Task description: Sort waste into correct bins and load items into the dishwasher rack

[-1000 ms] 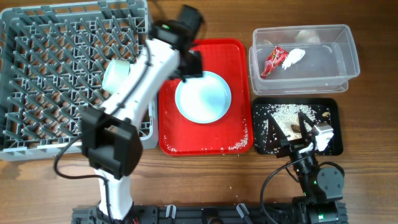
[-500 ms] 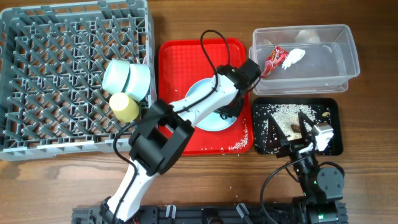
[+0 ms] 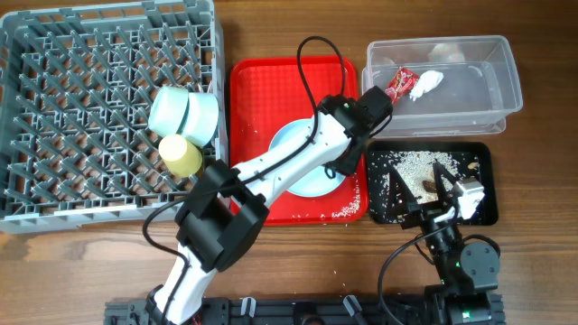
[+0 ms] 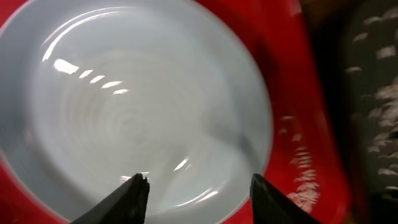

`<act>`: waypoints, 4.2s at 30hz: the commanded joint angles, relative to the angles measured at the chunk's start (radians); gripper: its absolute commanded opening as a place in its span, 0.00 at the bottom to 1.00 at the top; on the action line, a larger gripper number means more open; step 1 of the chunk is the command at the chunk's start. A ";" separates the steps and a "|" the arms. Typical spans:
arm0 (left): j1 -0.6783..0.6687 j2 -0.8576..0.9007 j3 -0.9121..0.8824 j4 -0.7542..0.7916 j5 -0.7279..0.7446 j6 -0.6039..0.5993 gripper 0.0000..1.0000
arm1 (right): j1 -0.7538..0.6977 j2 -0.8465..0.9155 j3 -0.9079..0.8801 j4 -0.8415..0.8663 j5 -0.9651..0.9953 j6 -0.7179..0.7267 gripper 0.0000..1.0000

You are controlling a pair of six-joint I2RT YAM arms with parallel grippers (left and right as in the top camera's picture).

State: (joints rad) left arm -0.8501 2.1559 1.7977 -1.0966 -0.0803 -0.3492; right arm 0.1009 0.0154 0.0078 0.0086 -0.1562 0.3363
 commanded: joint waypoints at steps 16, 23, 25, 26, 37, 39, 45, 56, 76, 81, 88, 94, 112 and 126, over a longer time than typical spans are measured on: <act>0.027 -0.008 -0.223 0.143 -0.326 -0.013 0.24 | -0.005 -0.011 -0.003 0.005 0.002 0.006 1.00; 0.040 -0.022 -0.216 0.169 -0.253 0.005 0.04 | -0.005 -0.011 -0.003 0.005 0.002 0.007 1.00; 0.057 -0.056 -0.189 0.139 -0.253 0.005 0.04 | -0.005 -0.011 -0.003 0.005 0.002 0.007 1.00; 0.067 -0.089 -0.158 0.109 -0.253 0.006 0.04 | -0.005 -0.011 -0.003 0.005 0.002 0.006 1.00; 0.080 -0.426 -0.066 0.019 -0.378 0.058 0.04 | -0.005 -0.011 -0.003 0.005 0.002 0.007 1.00; 0.107 -0.525 -0.053 0.019 -0.380 0.058 0.04 | -0.005 -0.011 -0.003 0.005 0.002 0.007 1.00; 0.478 -0.782 -0.046 -0.053 -0.008 0.162 0.04 | -0.005 -0.011 -0.003 0.005 0.002 0.007 1.00; 1.223 -0.624 -0.113 -0.204 0.735 0.715 0.04 | -0.005 -0.011 -0.003 0.005 0.002 0.007 1.00; 1.248 -0.409 -0.113 -0.114 0.698 0.495 0.31 | -0.005 -0.011 -0.003 0.005 0.002 0.006 1.00; 1.247 -0.467 -0.103 -0.131 0.760 0.415 1.00 | -0.005 -0.011 -0.003 0.005 0.002 0.007 1.00; 1.126 -0.743 -0.092 -0.281 0.730 0.415 1.00 | -0.005 -0.011 -0.003 0.005 0.002 0.007 1.00; 0.983 -0.880 -0.092 -0.359 0.733 0.415 1.00 | -0.005 -0.011 -0.003 0.005 0.002 0.007 1.00; 0.436 -1.308 -1.043 0.908 0.422 0.333 1.00 | -0.005 -0.011 -0.003 0.005 0.002 0.007 1.00; 0.624 -2.061 -1.710 1.125 0.403 0.334 1.00 | -0.005 -0.011 -0.003 0.005 0.002 0.006 1.00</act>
State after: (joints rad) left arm -0.2607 0.1886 0.1596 0.0303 0.3374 -0.0067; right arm 0.1009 0.0135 0.0071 0.0082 -0.1562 0.3363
